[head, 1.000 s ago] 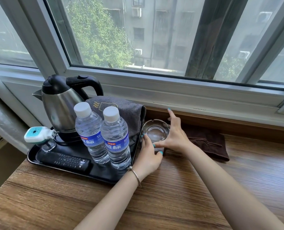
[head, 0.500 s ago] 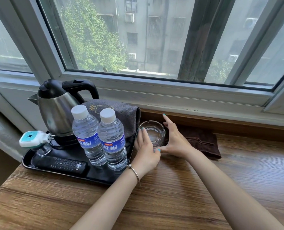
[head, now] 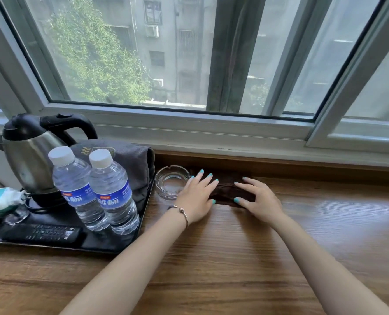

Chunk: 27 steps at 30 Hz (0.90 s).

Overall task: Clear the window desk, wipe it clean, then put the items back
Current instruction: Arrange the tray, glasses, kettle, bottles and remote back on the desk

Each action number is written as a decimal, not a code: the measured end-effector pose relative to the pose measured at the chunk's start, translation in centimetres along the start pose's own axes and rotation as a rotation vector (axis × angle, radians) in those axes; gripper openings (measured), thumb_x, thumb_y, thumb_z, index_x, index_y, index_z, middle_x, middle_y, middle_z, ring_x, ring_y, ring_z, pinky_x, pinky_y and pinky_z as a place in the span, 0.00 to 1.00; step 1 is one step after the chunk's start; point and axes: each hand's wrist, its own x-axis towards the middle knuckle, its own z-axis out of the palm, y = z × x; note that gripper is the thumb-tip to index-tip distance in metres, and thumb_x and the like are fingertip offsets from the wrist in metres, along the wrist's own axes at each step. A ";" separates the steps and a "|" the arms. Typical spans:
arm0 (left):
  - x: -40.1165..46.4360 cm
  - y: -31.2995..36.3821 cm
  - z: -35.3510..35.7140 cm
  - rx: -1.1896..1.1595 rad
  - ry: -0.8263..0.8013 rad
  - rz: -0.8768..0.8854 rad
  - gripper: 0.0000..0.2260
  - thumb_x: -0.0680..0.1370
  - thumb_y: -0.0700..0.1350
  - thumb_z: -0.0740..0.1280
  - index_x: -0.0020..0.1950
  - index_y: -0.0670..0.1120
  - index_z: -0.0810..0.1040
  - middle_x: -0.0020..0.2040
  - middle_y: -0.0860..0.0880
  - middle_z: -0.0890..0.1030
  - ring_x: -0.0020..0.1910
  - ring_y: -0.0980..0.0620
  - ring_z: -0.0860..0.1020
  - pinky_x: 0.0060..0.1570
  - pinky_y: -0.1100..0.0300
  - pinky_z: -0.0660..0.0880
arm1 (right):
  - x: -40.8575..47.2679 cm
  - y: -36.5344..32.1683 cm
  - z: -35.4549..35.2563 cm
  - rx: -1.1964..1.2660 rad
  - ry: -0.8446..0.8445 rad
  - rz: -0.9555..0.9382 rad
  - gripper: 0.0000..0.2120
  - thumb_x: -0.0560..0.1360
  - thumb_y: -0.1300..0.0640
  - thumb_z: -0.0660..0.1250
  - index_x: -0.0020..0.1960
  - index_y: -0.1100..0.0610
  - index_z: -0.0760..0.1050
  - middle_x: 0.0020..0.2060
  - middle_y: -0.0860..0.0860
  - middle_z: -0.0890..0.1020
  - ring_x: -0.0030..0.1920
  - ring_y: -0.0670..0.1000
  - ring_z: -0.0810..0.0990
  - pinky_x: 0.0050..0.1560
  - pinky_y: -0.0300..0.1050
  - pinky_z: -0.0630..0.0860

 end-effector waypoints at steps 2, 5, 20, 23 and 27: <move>1.2 0.7 0.4 0.036 -0.054 0.017 0.27 0.82 0.51 0.57 0.79 0.49 0.52 0.79 0.47 0.52 0.78 0.46 0.45 0.75 0.50 0.47 | -0.3 1.1 -0.3 -0.138 -0.127 -0.022 0.25 0.77 0.42 0.68 0.72 0.39 0.69 0.77 0.45 0.64 0.77 0.49 0.60 0.76 0.48 0.56; 2.3 1.6 1.0 0.048 -0.139 0.006 0.25 0.84 0.50 0.53 0.79 0.48 0.50 0.80 0.46 0.49 0.78 0.45 0.45 0.75 0.49 0.48 | -0.3 2.2 -0.5 -0.208 -0.209 -0.049 0.22 0.81 0.43 0.61 0.74 0.36 0.64 0.78 0.43 0.59 0.79 0.47 0.55 0.77 0.50 0.50; 3.2 2.9 3.0 -0.088 -0.176 -0.001 0.23 0.84 0.44 0.50 0.79 0.49 0.48 0.80 0.48 0.47 0.78 0.45 0.44 0.75 0.46 0.47 | -0.1 4.8 -1.7 -0.150 -0.182 -0.137 0.19 0.82 0.49 0.61 0.72 0.39 0.69 0.76 0.43 0.64 0.77 0.45 0.60 0.76 0.46 0.51; 3.3 3.6 3.3 -0.105 -0.173 0.007 0.24 0.84 0.44 0.51 0.79 0.49 0.49 0.80 0.48 0.47 0.78 0.45 0.44 0.75 0.46 0.47 | -0.5 5.6 -2.0 -0.132 -0.175 -0.117 0.19 0.82 0.50 0.61 0.72 0.40 0.70 0.76 0.43 0.64 0.76 0.45 0.61 0.77 0.47 0.49; 3.5 4.8 3.4 -0.110 -0.189 0.052 0.24 0.84 0.45 0.51 0.79 0.48 0.49 0.80 0.47 0.48 0.78 0.45 0.45 0.75 0.47 0.48 | -1.6 7.0 -2.5 -0.119 -0.163 -0.096 0.19 0.82 0.51 0.62 0.72 0.40 0.70 0.76 0.43 0.65 0.76 0.45 0.61 0.77 0.49 0.48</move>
